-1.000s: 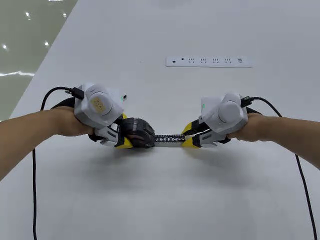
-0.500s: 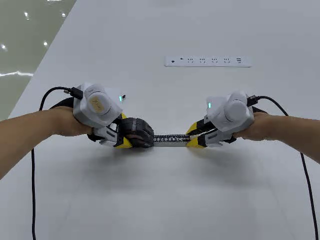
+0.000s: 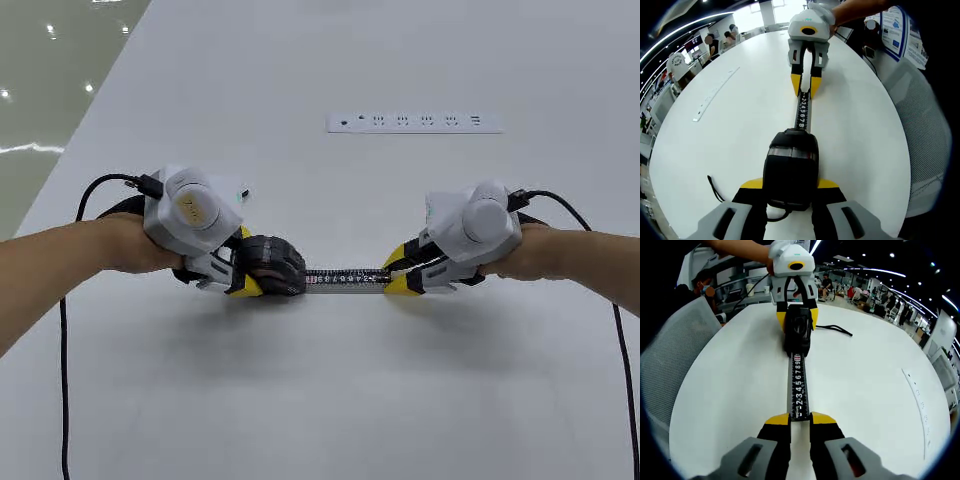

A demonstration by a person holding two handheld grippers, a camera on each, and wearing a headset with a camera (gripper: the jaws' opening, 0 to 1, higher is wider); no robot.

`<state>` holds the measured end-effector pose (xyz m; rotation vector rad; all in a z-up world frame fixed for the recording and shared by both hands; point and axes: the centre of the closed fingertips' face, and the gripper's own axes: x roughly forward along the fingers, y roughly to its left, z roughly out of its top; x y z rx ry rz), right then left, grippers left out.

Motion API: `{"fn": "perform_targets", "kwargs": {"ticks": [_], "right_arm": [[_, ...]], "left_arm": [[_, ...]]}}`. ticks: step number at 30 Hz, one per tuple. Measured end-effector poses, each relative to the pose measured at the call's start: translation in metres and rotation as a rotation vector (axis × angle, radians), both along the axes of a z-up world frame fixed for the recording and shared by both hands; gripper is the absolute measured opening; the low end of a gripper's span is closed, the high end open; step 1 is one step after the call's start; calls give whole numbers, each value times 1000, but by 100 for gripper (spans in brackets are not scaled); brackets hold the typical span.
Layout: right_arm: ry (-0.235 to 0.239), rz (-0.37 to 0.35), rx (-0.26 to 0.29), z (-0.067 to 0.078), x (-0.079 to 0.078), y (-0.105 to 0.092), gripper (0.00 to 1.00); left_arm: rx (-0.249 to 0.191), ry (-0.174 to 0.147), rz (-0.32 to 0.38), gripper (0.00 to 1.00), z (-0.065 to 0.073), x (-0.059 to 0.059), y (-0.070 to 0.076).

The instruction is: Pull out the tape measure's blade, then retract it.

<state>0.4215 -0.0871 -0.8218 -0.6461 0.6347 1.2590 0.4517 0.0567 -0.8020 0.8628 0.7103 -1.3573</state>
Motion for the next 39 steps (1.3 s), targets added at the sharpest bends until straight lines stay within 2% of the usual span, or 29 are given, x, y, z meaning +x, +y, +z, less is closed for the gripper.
{"fn": "perform_targets", "kwargs": {"ticks": [16, 30, 39], "right_arm": [[2, -9, -14, 5, -8, -18, 11], [7, -28, -33, 6, -12, -51, 11], [8, -36, -39, 6, -14, -62, 11]], "left_arm": [[0, 0, -1, 31, -1, 0, 0], [2, 3, -2, 31, -1, 0, -1], [3, 2, -3, 31, -1, 1, -1]]}}
